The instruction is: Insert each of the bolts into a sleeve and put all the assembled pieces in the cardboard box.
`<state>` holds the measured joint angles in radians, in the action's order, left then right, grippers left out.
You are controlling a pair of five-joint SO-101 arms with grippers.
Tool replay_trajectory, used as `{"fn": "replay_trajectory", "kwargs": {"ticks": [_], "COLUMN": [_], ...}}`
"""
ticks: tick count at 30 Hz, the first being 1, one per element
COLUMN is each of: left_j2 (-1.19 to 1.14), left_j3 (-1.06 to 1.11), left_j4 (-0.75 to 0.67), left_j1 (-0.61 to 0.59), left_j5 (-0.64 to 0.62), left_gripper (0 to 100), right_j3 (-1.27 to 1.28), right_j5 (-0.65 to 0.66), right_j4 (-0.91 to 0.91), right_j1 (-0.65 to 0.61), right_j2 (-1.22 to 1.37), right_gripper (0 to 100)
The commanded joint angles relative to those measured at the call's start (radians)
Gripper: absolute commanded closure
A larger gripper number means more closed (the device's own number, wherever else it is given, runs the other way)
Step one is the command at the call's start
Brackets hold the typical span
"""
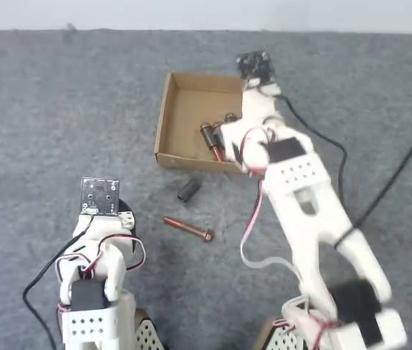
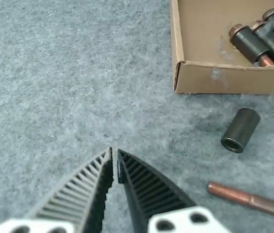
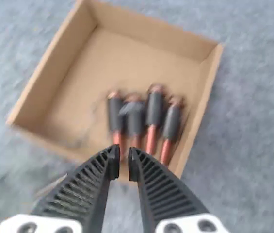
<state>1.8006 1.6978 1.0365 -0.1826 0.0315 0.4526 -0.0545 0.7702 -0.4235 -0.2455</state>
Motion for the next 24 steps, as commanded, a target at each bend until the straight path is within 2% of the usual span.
{"fn": "replay_trajectory", "kwargs": {"ticks": [1, 7, 13, 22, 24], "left_j2": [0.012, 0.012, 0.012, 0.012, 0.012], "left_j3": [-0.013, -0.013, -0.013, -0.013, -0.013], "left_j4": [0.006, 0.006, 0.006, 0.008, 0.008], "left_j1": [0.002, 0.002, 0.002, 0.002, 0.002], "left_j5": [0.008, 0.008, 0.008, 0.008, 0.008], "left_gripper": [99, 99, 99, 99, 99], "right_j3": [0.08, 0.199, 0.207, 0.146, 0.106], "right_j5": [-0.009, -0.021, -0.143, -0.219, -0.29], "right_j4": [0.038, 0.182, 0.309, 0.315, 0.315], "right_j1": [-0.048, -0.113, -0.163, -0.191, -0.223], "right_j2": [-0.176, -0.28, -0.223, 0.008, 0.042], "right_gripper": [99.2, 99.2, 99.2, 99.2, 99.2]}}
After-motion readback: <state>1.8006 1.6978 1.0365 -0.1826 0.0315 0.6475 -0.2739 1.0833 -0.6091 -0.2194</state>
